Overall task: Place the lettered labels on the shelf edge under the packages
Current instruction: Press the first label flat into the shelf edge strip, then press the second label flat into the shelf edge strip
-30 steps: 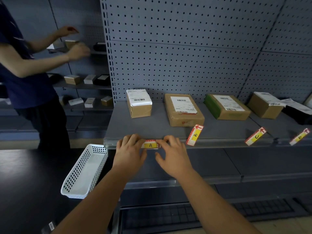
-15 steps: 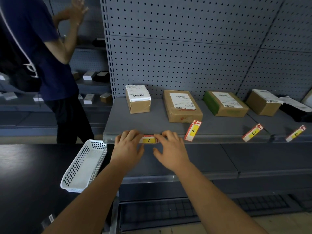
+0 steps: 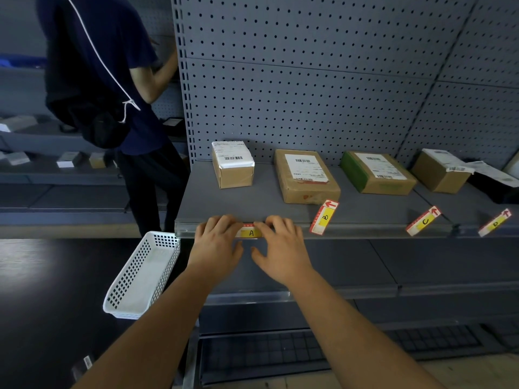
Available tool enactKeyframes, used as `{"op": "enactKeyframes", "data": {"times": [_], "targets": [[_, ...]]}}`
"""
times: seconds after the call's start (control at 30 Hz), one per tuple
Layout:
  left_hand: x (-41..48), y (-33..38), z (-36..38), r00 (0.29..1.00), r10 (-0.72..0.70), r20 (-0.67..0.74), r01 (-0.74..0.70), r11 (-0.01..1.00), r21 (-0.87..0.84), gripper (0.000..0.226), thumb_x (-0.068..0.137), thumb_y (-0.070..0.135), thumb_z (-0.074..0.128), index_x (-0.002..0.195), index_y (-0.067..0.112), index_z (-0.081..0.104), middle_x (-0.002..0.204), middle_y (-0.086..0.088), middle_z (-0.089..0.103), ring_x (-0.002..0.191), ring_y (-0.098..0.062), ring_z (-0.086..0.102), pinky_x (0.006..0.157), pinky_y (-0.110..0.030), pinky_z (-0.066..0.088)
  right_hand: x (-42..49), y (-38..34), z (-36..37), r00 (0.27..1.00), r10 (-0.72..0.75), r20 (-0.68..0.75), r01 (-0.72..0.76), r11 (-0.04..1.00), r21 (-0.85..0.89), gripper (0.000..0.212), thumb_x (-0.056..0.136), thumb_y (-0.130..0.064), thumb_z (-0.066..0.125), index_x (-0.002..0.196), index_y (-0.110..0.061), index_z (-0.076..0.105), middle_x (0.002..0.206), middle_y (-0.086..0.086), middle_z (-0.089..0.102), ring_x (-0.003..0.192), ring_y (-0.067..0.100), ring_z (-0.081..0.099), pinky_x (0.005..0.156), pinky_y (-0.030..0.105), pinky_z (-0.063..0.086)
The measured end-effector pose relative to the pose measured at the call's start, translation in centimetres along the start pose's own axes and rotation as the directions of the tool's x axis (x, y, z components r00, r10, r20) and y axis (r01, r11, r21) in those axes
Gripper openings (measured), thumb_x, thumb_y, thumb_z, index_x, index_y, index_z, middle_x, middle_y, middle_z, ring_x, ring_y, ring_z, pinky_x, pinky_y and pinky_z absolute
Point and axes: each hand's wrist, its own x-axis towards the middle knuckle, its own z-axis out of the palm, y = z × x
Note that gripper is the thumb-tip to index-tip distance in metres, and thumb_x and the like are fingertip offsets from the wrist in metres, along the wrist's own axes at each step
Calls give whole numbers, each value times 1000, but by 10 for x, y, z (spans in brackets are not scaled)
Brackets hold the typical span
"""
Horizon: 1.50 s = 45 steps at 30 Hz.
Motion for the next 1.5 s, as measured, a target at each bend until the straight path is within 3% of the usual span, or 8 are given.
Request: {"op": "enactKeyframes", "data": {"times": [0.27, 0.43, 0.63, 0.83, 1.0, 1.13, 1.23, 1.5], "targets": [[0, 2, -5, 998, -3, 57, 4, 1000, -10, 41, 83, 33, 57, 122, 25, 55, 119, 7, 51, 109, -18, 45, 100, -39, 29, -2, 1, -3, 1000, -1, 12, 1, 1000, 20, 57, 85, -47, 57, 137, -27, 46, 125, -3, 40, 117, 19, 38, 102, 36, 31], [3, 6, -11, 999, -15, 33, 17, 998, -53, 39, 84, 33, 57, 122, 26, 55, 120, 7, 52, 111, -18, 44, 100, -40, 30, -11, 14, -15, 1000, 20, -16, -17, 990, 143, 54, 87, -43, 59, 137, -26, 47, 125, -5, 43, 116, 15, 39, 102, 34, 37], [9, 46, -4, 999, -4, -32, -1, 987, -158, 39, 84, 37, 49, 119, 23, 59, 118, 3, 58, 110, -21, 51, 94, -39, 37, -27, 72, -42, 986, 109, -123, -79, 971, 224, 43, 86, -38, 61, 127, -23, 58, 118, -6, 50, 111, 14, 46, 94, 37, 45], [19, 95, 19, 999, -44, 3, 43, 976, -214, 47, 84, 48, 38, 116, 24, 61, 116, 4, 59, 110, -19, 52, 97, -38, 38, -32, 138, -65, 981, 136, -140, -106, 973, 207, 42, 86, -36, 62, 126, -23, 59, 115, -6, 52, 105, 14, 48, 87, 39, 49], [29, 125, 38, 996, -94, 10, 94, 973, -211, 32, 87, 34, 58, 118, 24, 60, 117, 3, 59, 112, -20, 51, 97, -36, 37, -8, 152, -83, 995, 6, -105, 9, 990, 144, 58, 84, -40, 62, 139, -29, 47, 135, -5, 42, 126, 16, 37, 102, 38, 41], [36, 136, 44, 994, -113, -2, 111, 978, -178, 34, 85, 38, 53, 114, 23, 62, 114, 2, 61, 108, -21, 53, 91, -36, 38, 7, 159, -83, 995, -94, -32, 95, 995, 28, 63, 83, -47, 61, 140, -28, 45, 147, 1, 32, 136, 24, 27, 109, 45, 30], [41, 143, 49, 993, -119, 1, 117, 981, -152, 31, 84, 30, 62, 115, 23, 62, 116, 2, 60, 109, -22, 52, 92, -36, 37, 3, 173, -80, 998, -60, -31, 60, 998, 7, 59, 83, -44, 62, 137, -28, 47, 145, 0, 35, 134, 24, 29, 110, 45, 29], [46, 167, 61, 997, -69, -19, 67, 995, -76, 32, 84, 32, 62, 113, 21, 62, 111, 0, 59, 104, -24, 52, 90, -43, 41, -32, 213, -57, 987, 87, -136, -79, 995, 68, 43, 82, -38, 66, 120, -19, 64, 133, 5, 50, 127, 26, 43, 101, 48, 36]]}}
